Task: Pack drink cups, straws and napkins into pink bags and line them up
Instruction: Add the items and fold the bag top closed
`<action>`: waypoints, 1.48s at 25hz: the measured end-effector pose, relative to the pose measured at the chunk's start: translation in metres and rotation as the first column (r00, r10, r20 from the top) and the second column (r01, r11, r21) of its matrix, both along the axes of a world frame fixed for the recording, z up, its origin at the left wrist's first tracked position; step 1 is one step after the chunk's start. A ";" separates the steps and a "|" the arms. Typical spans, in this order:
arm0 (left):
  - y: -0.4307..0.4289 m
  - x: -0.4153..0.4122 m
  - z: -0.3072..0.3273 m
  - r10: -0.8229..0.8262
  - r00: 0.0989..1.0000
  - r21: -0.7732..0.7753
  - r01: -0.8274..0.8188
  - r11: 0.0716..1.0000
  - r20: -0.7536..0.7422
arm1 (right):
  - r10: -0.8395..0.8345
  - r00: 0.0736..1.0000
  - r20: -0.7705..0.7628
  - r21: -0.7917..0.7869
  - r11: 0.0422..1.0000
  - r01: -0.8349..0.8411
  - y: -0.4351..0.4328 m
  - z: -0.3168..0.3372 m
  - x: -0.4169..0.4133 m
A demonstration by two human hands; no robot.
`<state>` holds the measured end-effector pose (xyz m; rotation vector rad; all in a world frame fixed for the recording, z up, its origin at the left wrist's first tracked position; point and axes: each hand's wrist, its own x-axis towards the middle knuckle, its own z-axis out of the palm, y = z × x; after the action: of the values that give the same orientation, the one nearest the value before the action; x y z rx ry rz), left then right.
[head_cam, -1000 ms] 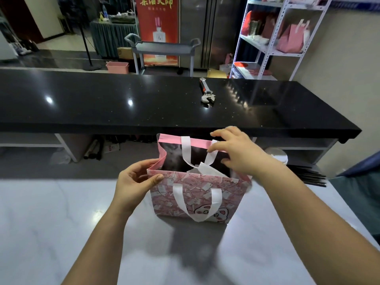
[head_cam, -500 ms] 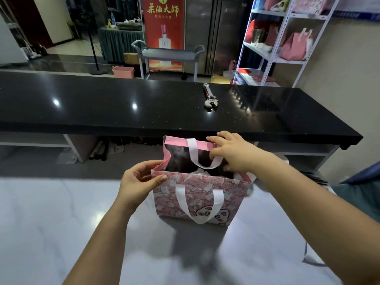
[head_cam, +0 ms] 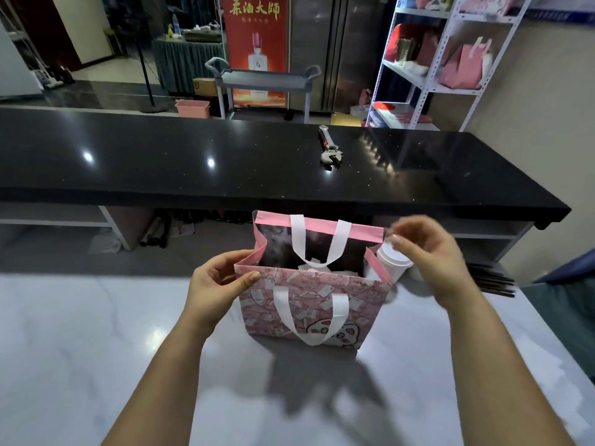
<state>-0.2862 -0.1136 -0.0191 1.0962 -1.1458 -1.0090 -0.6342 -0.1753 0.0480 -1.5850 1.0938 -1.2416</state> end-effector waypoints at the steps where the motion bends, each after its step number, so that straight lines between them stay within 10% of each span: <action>1: 0.000 -0.001 -0.002 0.006 1.000 -0.001 -0.006 1.000 -0.009 | -0.007 0.996 0.090 0.052 0.999 0.002 0.014 -0.018 -0.004; 4: -0.001 -0.003 -0.006 0.048 0.999 0.012 -0.048 0.999 -0.019 | 0.084 0.972 0.218 0.196 0.972 -0.128 0.047 -0.061 0.013; 12: 0.003 -0.011 -0.003 0.043 0.998 0.062 -0.041 0.997 -0.040 | -0.244 0.925 0.290 0.206 0.960 0.189 0.044 -0.079 0.056; 20: 0.003 -0.001 0.000 -0.071 0.997 0.095 0.075 0.993 -0.043 | -0.067 0.957 0.281 0.305 0.952 -0.023 0.028 -0.074 0.037; 27: 0.005 -0.002 -0.013 0.253 0.951 -0.035 -0.251 0.967 0.176 | 0.010 0.969 0.247 0.222 0.973 -0.066 0.020 -0.074 0.028; 37: 0.004 0.004 -0.003 0.102 0.989 0.002 -0.103 0.995 0.103 | 0.124 0.963 0.239 0.163 0.973 -0.166 0.003 -0.074 0.048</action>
<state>-0.2826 -0.1094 -0.0217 1.2124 -1.1561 -0.8856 -0.5865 -0.1726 -0.0262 -1.3246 0.9010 -1.1571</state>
